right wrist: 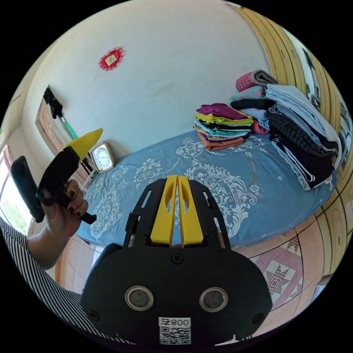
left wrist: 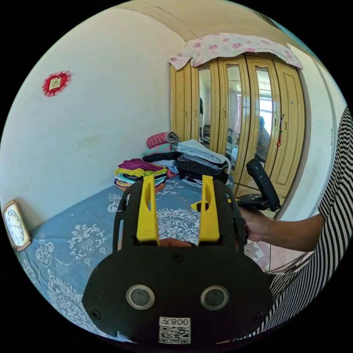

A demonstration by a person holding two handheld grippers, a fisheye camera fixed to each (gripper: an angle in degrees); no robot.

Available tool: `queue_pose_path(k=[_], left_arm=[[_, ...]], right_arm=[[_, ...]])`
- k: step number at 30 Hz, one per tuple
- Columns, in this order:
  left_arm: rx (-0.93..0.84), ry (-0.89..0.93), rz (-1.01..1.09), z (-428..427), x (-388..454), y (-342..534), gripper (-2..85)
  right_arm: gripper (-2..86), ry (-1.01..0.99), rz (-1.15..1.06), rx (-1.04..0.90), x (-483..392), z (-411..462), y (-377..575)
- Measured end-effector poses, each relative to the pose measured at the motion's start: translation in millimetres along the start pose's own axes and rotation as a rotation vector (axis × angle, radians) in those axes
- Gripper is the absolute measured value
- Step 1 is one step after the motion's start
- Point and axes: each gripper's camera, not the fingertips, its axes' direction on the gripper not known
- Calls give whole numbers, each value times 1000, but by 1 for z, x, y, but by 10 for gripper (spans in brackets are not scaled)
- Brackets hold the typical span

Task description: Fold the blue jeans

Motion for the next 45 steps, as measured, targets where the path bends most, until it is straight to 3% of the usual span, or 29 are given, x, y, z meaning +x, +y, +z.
queue_pose_path(k=[10,20,29,37,45], left_arm=[[-128,118,-12,189,-87,-8,138],[-297,291,-69,350,-147,-61,143],[-328,393,-7,475,-167,-166,140],[-378,476,-15,571,-167,-218,138],[-431,456,-28,631,-190,-238,138]], right_arm=[[12,15,-3,-76,105,121,-97],[96,51,84,-212,199,229,-230],[115,344,157,-188,313,207,-366],[115,688,39,-10,388,185,-523],[112,808,-29,-7,439,224,-647]])
